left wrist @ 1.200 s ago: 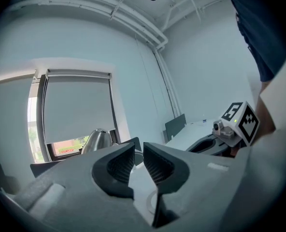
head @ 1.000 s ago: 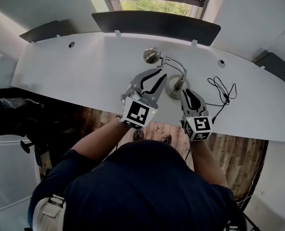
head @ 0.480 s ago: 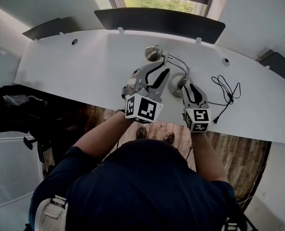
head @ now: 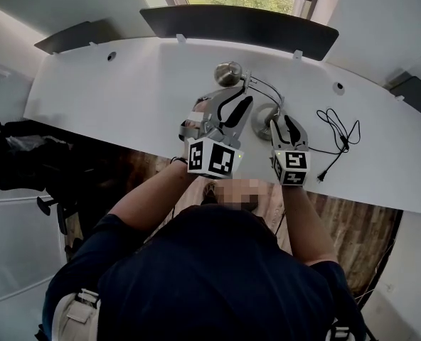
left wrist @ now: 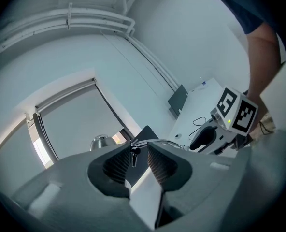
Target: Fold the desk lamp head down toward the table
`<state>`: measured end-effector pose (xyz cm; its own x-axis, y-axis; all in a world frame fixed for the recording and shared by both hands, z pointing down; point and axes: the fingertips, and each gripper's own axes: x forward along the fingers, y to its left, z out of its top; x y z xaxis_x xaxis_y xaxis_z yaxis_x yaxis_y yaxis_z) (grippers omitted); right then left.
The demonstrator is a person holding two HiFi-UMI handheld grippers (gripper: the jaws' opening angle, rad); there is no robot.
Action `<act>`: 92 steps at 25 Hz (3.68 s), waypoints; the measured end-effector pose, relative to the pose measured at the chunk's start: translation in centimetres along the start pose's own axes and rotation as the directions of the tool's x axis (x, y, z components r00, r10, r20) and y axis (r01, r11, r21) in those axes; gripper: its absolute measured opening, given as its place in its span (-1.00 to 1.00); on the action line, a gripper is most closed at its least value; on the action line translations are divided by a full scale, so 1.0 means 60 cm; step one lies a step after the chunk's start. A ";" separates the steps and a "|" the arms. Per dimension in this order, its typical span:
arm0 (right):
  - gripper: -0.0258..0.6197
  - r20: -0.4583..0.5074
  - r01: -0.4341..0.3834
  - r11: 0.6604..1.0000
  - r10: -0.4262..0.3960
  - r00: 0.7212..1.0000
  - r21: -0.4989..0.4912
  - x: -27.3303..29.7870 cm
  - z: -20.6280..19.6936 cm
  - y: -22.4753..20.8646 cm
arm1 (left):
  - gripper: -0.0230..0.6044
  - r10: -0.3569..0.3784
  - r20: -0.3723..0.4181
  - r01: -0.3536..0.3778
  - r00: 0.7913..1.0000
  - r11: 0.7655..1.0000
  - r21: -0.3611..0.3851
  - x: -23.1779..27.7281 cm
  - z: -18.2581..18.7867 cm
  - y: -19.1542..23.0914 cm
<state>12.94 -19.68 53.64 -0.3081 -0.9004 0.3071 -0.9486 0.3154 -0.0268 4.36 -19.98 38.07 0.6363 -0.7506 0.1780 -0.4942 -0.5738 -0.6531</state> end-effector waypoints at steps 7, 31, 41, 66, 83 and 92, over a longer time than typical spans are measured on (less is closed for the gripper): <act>-0.43 -0.006 0.013 0.999 -0.014 1.000 -0.041 0.036 -0.007 -0.011 | -0.64 0.014 -0.002 -0.014 1.000 0.999 0.037 0.006 0.004 0.003; -0.55 -0.011 0.036 0.998 -0.036 0.999 -0.055 0.065 -0.011 -0.025 | -0.76 0.066 0.002 -0.066 0.998 0.996 -0.054 0.008 -0.035 0.015; -0.55 -0.015 0.033 0.998 -0.034 0.999 -0.058 0.068 -0.009 -0.026 | -0.76 0.086 0.010 -0.080 0.996 0.963 -0.258 0.007 -0.088 0.018; -0.54 -0.041 0.042 0.996 -0.045 0.998 -0.079 0.074 -0.011 -0.021 | -0.76 -0.054 -0.183 -0.041 0.982 0.877 -0.479 0.054 -0.267 -0.073; -0.54 -0.044 0.035 0.996 -0.039 0.998 -0.086 0.075 -0.010 -0.020 | -0.67 -0.192 -0.293 0.054 0.937 0.905 -0.421 0.088 -0.293 -0.144; -0.54 -0.044 0.031 0.995 -0.035 0.998 -0.089 0.075 -0.012 -0.019 | -0.66 -0.212 -0.300 0.060 0.930 0.893 -0.446 0.101 -0.303 -0.174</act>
<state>12.67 -23.85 55.73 -0.2708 -0.8970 0.3495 -0.9475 0.3125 0.0680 2.63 -24.51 59.32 0.5192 -0.6750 0.5242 -0.6675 -0.7033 -0.2446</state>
